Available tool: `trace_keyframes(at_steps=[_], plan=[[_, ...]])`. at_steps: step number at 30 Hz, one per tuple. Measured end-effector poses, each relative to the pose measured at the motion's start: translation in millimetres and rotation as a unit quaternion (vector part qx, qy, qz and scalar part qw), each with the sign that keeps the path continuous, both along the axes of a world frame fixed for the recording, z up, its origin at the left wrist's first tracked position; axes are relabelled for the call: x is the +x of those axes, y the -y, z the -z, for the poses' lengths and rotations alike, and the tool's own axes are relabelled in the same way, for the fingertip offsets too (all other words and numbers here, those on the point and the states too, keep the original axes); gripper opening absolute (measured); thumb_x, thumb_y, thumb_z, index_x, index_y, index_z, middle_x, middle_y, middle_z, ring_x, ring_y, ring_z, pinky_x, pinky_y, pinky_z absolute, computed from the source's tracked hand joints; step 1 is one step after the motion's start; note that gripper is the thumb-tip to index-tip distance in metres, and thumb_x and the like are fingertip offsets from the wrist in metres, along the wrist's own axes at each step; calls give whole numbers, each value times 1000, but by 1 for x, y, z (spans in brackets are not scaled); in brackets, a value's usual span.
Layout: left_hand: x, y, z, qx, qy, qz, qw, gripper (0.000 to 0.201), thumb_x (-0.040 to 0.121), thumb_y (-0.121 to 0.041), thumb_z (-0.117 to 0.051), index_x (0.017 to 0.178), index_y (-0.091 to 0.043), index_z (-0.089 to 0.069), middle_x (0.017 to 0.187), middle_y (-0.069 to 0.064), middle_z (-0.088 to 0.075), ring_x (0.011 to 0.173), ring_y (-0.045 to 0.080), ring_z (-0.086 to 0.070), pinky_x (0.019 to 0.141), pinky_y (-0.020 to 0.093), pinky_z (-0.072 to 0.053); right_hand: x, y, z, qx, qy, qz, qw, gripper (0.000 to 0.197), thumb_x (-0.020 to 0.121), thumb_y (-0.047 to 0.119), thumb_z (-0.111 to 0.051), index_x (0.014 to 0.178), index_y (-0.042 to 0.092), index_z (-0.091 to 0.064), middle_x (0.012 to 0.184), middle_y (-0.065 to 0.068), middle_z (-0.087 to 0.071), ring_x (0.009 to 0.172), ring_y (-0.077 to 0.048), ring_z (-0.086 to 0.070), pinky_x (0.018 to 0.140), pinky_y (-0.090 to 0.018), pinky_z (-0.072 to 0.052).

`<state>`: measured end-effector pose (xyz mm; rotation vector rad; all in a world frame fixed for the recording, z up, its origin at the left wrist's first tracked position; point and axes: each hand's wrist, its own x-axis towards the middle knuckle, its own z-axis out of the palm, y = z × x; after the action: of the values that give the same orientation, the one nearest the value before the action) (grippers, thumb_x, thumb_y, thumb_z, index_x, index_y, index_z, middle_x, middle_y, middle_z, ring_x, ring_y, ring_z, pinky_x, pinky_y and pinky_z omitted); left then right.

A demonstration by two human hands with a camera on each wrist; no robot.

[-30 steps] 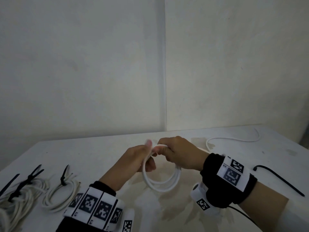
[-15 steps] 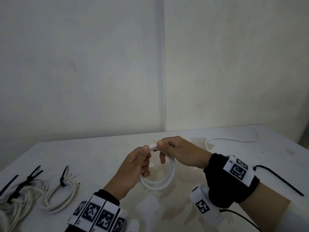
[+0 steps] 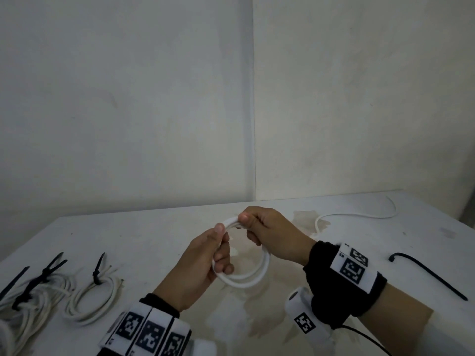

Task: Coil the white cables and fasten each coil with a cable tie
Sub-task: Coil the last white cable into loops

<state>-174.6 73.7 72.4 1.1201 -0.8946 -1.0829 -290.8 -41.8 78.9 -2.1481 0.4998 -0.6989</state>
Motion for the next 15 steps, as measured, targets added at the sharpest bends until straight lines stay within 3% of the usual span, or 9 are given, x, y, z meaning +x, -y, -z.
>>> trace_keyframes(at_steps=[4, 8, 11, 15], plan=[[7, 1, -1, -9, 16, -47, 999, 29, 97, -28, -34, 76, -9, -42, 48, -6, -31, 39, 6, -29, 44, 19, -40, -5, 10, 3, -5, -18, 13, 1000, 32, 96, 36, -39, 73, 17, -51, 61, 3, -53, 50, -5, -44, 56, -17, -39], [24, 0, -1, -13, -1, -91, 996, 32, 98, -26, -34, 72, -9, -42, 45, -7, -30, 36, 5, -26, 40, 18, -37, -17, 24, 18, -72, -70, 32, 994, 19, 97, 26, -41, 82, 23, -52, 62, 10, -45, 55, -4, -38, 60, -21, -33], [29, -3, 1, 21, 33, -63, 997, 33, 97, -27, -35, 72, -8, -43, 45, -6, -28, 36, 6, -24, 40, 18, -36, -20, 36, 17, -155, -84, 92, 980, 22, 95, 26, -47, 74, 28, -46, 64, 9, -46, 63, -13, -41, 65, -27, -32], [26, -5, 4, 52, 80, 3, 995, 31, 95, -30, -36, 76, -7, -44, 50, -4, -27, 39, 7, -24, 43, 20, -38, -14, 47, -1, -221, -80, 145, 961, 24, 96, 32, -44, 78, 15, -44, 59, 12, -39, 66, -20, -40, 68, -29, -27]])
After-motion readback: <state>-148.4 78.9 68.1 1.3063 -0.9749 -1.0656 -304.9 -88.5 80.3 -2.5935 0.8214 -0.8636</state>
